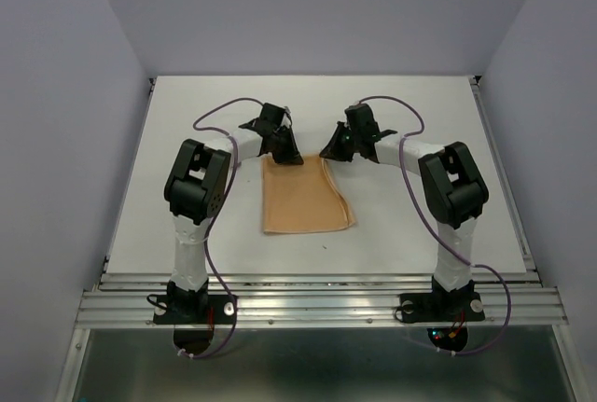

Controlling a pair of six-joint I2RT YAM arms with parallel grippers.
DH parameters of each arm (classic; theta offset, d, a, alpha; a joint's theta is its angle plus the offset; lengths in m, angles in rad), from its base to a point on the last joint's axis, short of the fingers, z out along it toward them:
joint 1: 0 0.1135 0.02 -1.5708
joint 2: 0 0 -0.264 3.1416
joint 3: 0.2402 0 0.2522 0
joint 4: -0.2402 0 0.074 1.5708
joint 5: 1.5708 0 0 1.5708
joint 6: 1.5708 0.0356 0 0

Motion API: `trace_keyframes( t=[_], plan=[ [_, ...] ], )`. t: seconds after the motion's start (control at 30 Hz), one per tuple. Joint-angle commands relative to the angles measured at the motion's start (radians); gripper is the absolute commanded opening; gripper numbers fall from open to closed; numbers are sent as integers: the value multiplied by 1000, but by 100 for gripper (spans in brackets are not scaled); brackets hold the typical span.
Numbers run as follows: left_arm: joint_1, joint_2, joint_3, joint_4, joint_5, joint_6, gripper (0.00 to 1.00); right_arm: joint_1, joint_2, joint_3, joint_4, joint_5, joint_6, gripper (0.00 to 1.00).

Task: Fold the napkin into a case and place the utensils inside
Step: Fold the lower triangle-folded napkin at the center of the board.

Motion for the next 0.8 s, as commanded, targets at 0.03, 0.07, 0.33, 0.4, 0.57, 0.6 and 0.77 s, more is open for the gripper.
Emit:
trace_keyframes(
  t=[0.03, 0.07, 0.33, 0.4, 0.57, 0.6, 0.77],
  plan=[
    [-2, -3, -60, -40, -50, 26, 9, 21, 14, 43, 18, 29, 14, 1],
    [-2, 3, -63, -38, -51, 26, 9, 21, 14, 44, 18, 31, 15, 1],
    [-2, 14, -77, -27, -56, 27, 9, 39, 30, 75, 1, 61, 35, 1],
    [-2, 15, -75, -27, -54, 29, 9, 49, 36, 81, -4, 71, 44, 1],
    [-2, 20, -69, -27, -50, 32, 9, 58, 57, 101, -11, 89, 66, 1],
    [-2, 18, -71, -27, -50, 33, 9, 58, 60, 108, -14, 95, 70, 1],
    [-2, 18, -75, -26, -50, 38, 9, 67, 74, 122, -21, 107, 87, 1]
  ],
)
